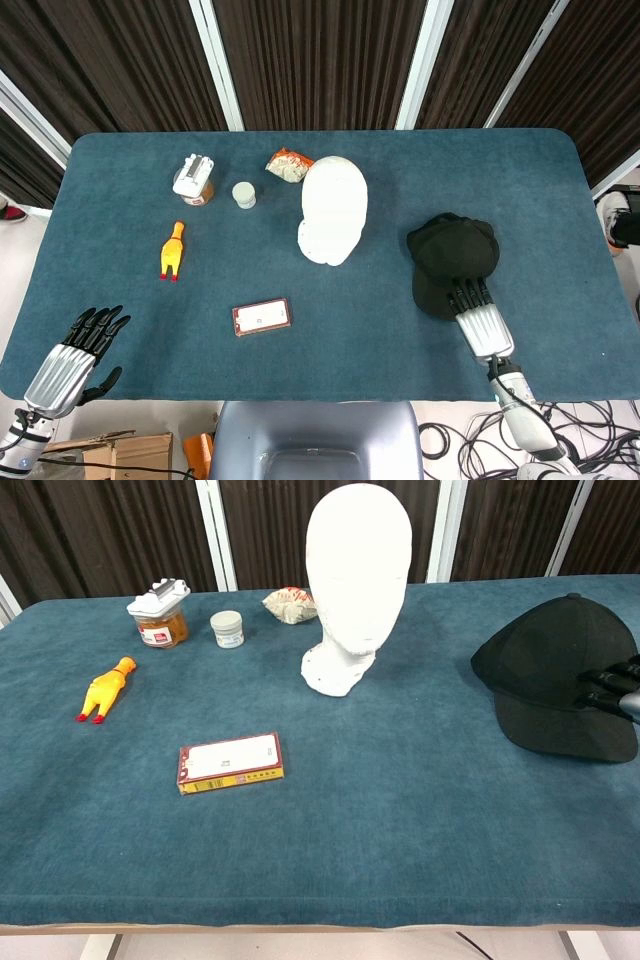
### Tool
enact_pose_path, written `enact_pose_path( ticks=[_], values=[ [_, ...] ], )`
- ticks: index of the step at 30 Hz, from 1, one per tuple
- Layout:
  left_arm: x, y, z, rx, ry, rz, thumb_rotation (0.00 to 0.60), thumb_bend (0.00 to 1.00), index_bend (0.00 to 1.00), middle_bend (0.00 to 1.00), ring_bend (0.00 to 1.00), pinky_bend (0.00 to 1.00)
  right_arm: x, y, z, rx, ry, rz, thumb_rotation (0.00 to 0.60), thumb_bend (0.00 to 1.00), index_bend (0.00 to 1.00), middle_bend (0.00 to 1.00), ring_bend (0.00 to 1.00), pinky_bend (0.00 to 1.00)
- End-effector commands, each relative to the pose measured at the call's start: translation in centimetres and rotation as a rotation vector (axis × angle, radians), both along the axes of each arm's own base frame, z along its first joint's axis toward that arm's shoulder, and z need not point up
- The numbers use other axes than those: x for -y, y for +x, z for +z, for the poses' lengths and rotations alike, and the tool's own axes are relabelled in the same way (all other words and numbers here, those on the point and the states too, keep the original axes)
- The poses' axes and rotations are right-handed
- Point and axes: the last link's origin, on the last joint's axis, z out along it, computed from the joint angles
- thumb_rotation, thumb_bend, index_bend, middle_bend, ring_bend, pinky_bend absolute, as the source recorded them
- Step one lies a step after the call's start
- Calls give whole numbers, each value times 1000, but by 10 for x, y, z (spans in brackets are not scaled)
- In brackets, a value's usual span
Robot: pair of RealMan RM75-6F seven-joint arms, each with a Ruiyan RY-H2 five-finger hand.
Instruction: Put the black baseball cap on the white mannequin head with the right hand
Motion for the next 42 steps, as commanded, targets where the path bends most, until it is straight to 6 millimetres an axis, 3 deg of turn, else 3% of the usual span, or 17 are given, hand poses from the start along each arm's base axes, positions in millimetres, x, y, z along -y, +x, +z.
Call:
enact_pose_path(
  ticks=[1,10,25,34,42],
  values=[
    [-1,0,0,2,-4,2,600,411,0,0,0,0,2,-3,0,23,-16,2,600,22,190,0,0,0],
    [0,-2,0,-4,-14,12,600,413,0,0,0,0,20,-11,-12,133,-129,42,600,22,392,6,0,0],
    [-1,-2,4,-14,49,-2,600,411,0,0,0,0,35,-24,-41,176,-205,63,600,35,451,37,0,0],
    [-1,-2,4,-20,59,3,600,408,0,0,0,0,51,-19,-55,199,-231,105,600,201,494,75,0,0],
    [1,-2,8,-18,78,1,600,408,0,0,0,0,57,-16,-50,231,-287,148,600,390,530,116,0,0]
  ],
)
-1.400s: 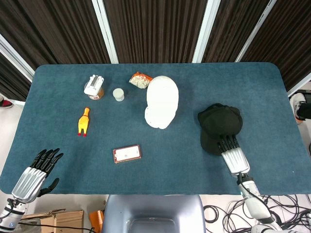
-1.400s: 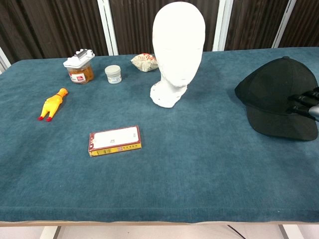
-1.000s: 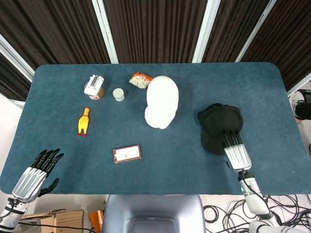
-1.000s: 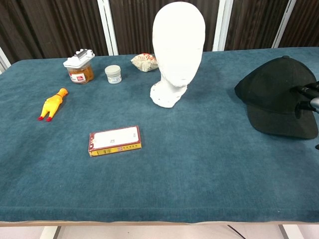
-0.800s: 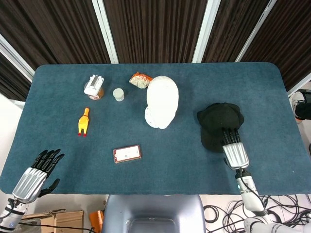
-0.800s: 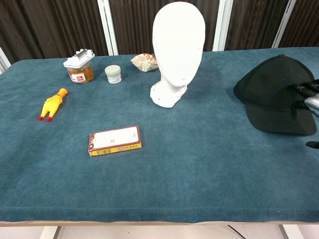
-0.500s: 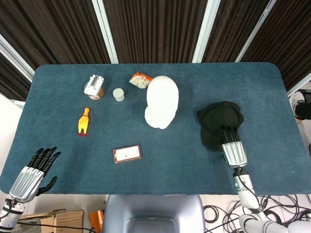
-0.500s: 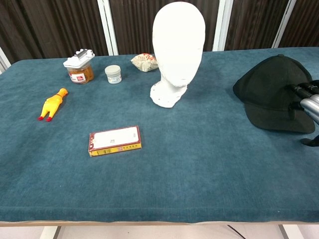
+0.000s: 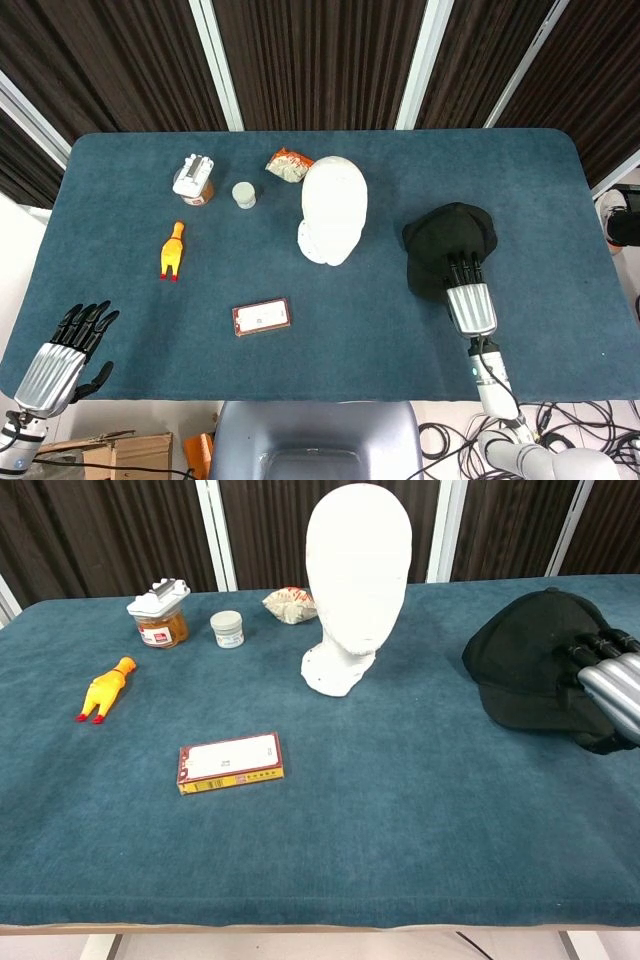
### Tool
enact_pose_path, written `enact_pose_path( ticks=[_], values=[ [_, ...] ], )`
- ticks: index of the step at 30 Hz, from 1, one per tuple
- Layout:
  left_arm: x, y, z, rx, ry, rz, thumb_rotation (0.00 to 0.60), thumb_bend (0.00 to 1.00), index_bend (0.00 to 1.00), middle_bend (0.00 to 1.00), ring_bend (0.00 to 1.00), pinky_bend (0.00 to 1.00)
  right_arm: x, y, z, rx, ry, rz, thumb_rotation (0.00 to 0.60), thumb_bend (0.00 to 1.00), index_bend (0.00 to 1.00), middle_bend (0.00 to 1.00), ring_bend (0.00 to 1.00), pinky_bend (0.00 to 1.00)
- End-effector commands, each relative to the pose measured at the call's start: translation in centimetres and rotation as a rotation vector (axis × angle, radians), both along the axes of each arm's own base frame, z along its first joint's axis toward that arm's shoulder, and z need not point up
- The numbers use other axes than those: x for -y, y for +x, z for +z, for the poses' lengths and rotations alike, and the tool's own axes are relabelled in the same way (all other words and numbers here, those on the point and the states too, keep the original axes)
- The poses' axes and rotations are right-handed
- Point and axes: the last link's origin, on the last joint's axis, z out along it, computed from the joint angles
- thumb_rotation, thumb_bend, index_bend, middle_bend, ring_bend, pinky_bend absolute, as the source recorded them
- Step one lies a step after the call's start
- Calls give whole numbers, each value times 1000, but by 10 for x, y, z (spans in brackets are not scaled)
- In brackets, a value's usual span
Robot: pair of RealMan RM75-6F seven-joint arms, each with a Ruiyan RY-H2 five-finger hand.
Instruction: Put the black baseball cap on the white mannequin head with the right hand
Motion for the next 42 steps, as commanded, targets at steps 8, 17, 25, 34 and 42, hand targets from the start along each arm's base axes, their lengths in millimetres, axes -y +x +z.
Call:
enact_pose_path(
  ticks=[8,17,25,34,42],
  values=[
    [2,0,1,4,4,-1,600,409,0,0,0,0,16,3,22,40,-96,16,600,397,531,129,0,0],
    [2,-1,2,4,11,6,600,408,0,0,0,0,32,13,37,64,-175,58,600,398,790,450,402,587],
    [3,-2,5,8,20,8,600,409,0,0,0,0,45,11,63,144,-247,86,600,398,943,653,678,885],
    [4,-3,5,11,16,7,600,406,0,0,0,0,49,7,89,211,-318,142,600,397,993,706,736,982],
    [4,-4,7,20,18,13,600,407,0,0,0,0,61,15,135,162,-455,239,600,398,999,711,741,990]
  ],
)
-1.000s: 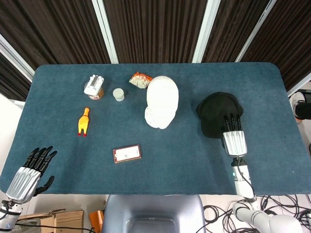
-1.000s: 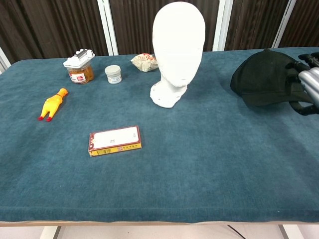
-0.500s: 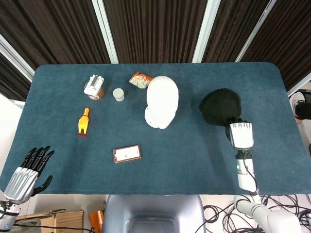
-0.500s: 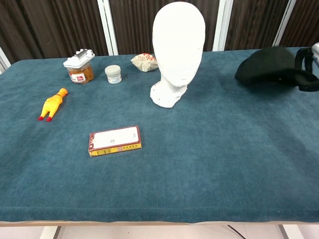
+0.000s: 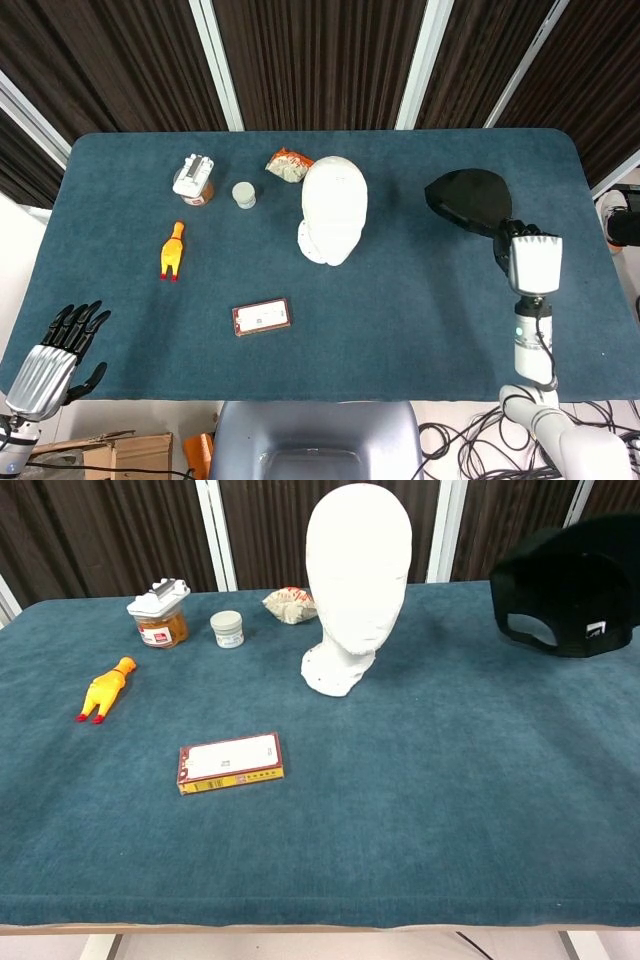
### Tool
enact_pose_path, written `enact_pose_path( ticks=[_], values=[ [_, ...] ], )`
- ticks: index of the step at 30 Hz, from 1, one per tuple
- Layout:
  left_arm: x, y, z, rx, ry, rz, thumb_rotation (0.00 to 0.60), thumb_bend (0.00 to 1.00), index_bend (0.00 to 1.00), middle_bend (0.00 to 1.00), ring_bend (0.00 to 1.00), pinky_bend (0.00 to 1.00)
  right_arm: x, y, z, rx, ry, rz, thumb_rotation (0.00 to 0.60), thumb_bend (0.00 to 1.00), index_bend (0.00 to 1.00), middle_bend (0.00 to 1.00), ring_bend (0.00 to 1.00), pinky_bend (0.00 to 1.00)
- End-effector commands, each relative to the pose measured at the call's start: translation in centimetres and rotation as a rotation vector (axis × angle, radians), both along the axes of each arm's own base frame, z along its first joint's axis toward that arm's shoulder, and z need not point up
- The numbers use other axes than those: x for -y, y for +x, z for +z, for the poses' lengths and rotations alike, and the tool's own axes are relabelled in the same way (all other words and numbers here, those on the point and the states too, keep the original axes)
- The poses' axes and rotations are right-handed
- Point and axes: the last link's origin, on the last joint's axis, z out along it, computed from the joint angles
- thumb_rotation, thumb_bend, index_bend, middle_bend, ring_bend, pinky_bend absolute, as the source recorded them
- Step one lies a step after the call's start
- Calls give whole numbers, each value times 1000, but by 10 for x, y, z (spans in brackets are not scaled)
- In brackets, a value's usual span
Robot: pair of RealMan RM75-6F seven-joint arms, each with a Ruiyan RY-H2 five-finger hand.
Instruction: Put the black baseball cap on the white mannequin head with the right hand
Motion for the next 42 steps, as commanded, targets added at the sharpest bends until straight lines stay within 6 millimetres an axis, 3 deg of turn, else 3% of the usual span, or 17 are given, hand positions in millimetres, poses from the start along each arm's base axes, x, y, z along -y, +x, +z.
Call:
enact_pose_path(
  ticks=[1,6,10,12,13,18,23,30,42],
  values=[
    [0,0,0,1,-1,1,600,407,0,0,0,0,10,12,25,-56,-87,48,600,398,1000,711,741,991],
    [-1,0,0,4,0,1,600,407,0,0,0,0,25,45,57,-176,-216,129,600,398,1000,712,743,992],
    [-2,0,0,4,0,1,600,407,0,0,0,0,28,56,63,-201,-242,150,600,397,1000,713,745,995],
    [-3,0,-1,5,-1,1,600,407,0,0,0,0,33,79,70,-253,-290,203,600,398,1000,715,748,998],
    [-4,0,-1,5,-6,1,600,408,0,0,0,0,38,111,71,-332,-334,288,600,398,1000,716,749,998],
    [-7,0,-2,4,-10,1,600,408,0,0,0,0,39,176,57,-435,-350,371,600,397,1000,718,753,999],
    [-8,0,-2,4,-11,4,600,410,0,0,0,0,39,218,33,-530,-335,415,600,398,1000,720,757,1000],
    [-9,0,-1,2,-10,5,600,410,0,0,0,0,36,238,-3,-607,-284,458,600,397,1000,721,757,1000],
    [-8,2,-2,6,-16,-8,600,410,0,0,0,0,16,222,-37,-673,-212,526,600,398,1000,725,759,1000]
  ],
)
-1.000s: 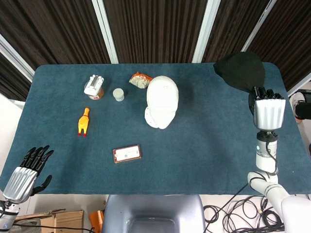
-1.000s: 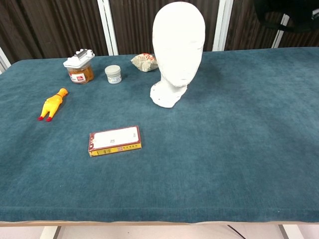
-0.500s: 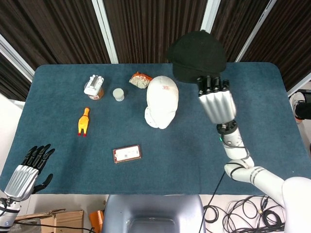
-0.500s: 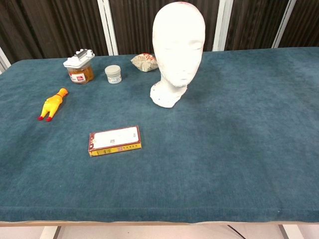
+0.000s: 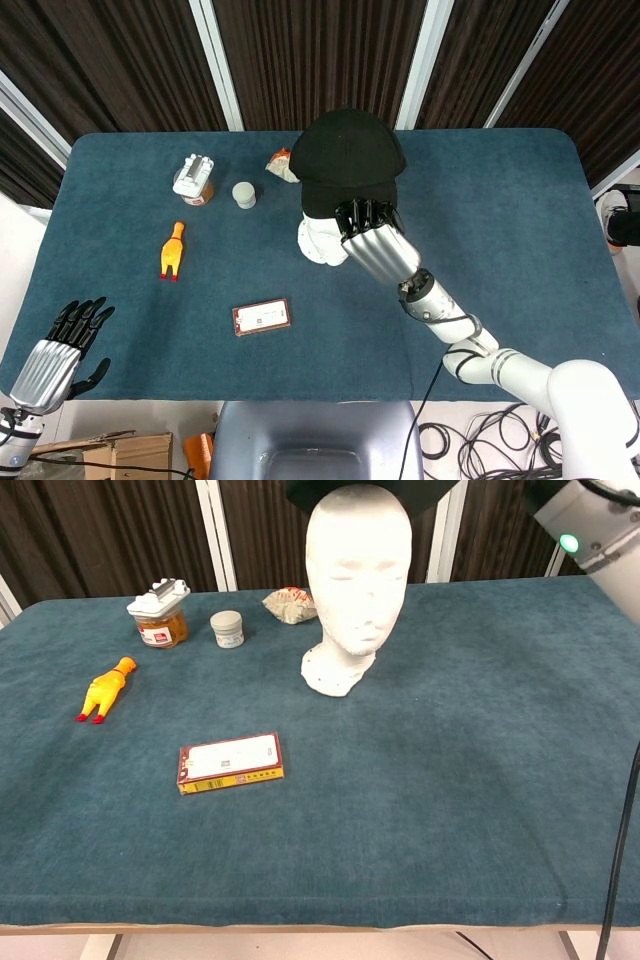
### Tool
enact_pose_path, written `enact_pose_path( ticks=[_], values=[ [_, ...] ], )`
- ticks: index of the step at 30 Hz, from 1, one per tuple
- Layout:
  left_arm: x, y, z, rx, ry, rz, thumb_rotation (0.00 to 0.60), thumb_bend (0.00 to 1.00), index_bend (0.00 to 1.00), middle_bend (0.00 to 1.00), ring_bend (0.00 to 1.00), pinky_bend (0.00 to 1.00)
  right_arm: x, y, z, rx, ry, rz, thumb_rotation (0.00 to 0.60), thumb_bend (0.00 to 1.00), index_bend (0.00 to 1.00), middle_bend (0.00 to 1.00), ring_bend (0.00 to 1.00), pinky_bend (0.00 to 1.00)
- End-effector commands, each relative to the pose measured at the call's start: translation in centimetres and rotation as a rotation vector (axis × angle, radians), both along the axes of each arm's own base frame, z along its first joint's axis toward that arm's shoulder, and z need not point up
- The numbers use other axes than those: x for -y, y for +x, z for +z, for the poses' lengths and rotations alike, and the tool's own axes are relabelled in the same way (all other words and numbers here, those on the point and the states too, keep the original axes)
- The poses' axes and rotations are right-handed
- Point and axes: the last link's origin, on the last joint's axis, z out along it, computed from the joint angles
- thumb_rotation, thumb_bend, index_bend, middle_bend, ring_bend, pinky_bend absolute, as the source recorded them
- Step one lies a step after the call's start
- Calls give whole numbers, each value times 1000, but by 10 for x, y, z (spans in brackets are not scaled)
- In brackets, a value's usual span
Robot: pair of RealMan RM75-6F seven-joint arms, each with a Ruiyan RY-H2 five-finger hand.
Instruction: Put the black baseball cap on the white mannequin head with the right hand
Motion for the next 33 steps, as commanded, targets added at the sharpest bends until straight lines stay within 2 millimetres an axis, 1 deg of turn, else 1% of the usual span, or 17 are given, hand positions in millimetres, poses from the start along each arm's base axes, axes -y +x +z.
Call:
enact_pose_path(
  ticks=[1,14,19,20,21,22,24,25,27,28,30,33],
  values=[
    [0,0,0,1,-1,-1,600,410,0,0,0,0,-6,-5,-6,-9,20,5,600,398,1000,725,759,1000],
    [-3,0,-4,-3,-11,8,600,408,0,0,0,0,-34,-31,-44,-61,105,21,600,398,1000,729,765,1000],
    [-3,1,-4,-3,-19,8,600,409,0,0,0,0,-37,-44,-55,-65,120,-16,600,398,992,730,764,999],
    [-3,0,-4,-1,-22,8,600,408,0,0,0,0,-37,-46,-57,-64,123,-34,600,397,920,728,751,995],
    [-4,0,-4,-1,-23,9,600,408,0,0,0,0,-36,-49,-59,-60,127,-54,600,379,789,708,728,987],
    [-4,0,-4,-2,-22,10,600,408,0,0,0,0,-36,-50,-60,-52,131,-67,600,358,677,683,706,979],
    [-4,0,-3,-1,-20,12,600,409,0,0,0,0,-37,-54,-62,-33,149,-98,600,257,349,556,618,940],
    [-5,-1,-3,0,-19,12,600,410,0,0,0,0,-38,-56,-63,-24,159,-112,600,204,212,487,567,911],
    [-5,-1,-3,0,-19,13,600,409,0,0,0,0,-42,-60,-65,6,190,-151,600,118,36,372,474,846],
    [-5,-1,-3,0,-21,13,600,409,0,0,0,0,-44,-61,-65,24,211,-168,600,83,4,324,435,815],
    [-5,-1,-3,1,-24,15,600,409,0,0,0,0,-50,-64,-65,71,265,-199,600,43,0,262,383,766],
    [-5,-1,-3,2,-22,15,600,409,0,0,0,0,-62,-68,-60,162,337,-265,600,15,0,191,317,688]
  ],
)
